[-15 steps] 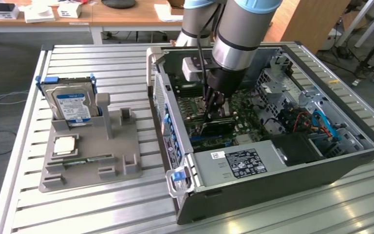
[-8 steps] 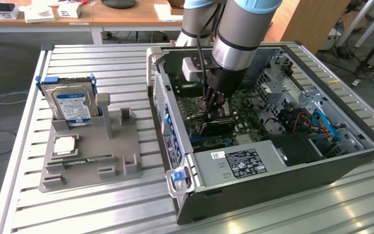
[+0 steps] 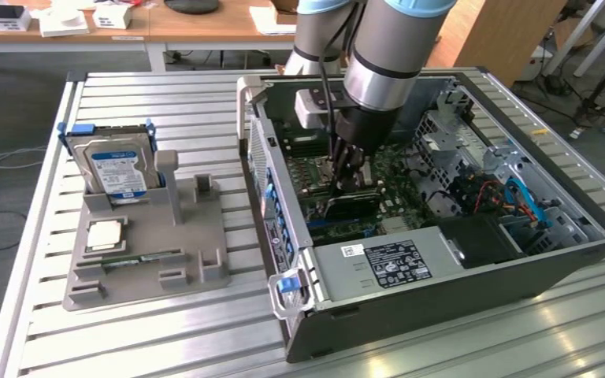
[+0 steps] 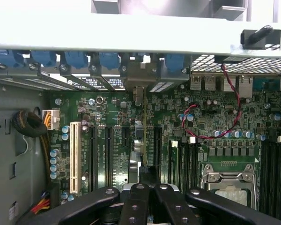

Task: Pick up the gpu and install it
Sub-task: 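Press down on the gpu until it lock into place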

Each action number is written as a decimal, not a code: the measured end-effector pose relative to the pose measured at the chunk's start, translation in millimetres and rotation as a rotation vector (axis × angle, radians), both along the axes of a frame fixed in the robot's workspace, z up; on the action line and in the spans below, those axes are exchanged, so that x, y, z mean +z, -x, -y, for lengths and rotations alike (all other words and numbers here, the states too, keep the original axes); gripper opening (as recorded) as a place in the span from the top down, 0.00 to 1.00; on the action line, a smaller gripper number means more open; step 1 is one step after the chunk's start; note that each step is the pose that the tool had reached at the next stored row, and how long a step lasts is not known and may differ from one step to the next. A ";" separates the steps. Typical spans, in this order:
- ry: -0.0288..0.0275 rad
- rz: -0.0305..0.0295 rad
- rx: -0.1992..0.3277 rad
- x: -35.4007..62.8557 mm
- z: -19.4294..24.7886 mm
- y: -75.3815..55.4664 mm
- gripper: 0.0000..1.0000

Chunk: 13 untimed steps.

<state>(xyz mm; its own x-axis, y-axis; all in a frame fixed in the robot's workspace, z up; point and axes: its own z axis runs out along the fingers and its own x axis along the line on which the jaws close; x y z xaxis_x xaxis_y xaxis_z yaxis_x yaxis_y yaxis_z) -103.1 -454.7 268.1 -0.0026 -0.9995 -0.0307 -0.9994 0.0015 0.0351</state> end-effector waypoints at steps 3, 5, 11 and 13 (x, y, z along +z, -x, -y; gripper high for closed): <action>0.0002 -0.0001 0.000 0.1 0.1 3.3 0.89; 0.0001 0.0002 0.000 0.0 -0.1 7.0 0.89; 0.0001 0.0009 0.000 0.1 -0.8 9.7 0.89; 0.0001 0.0010 0.000 -0.1 -1.5 10.5 0.89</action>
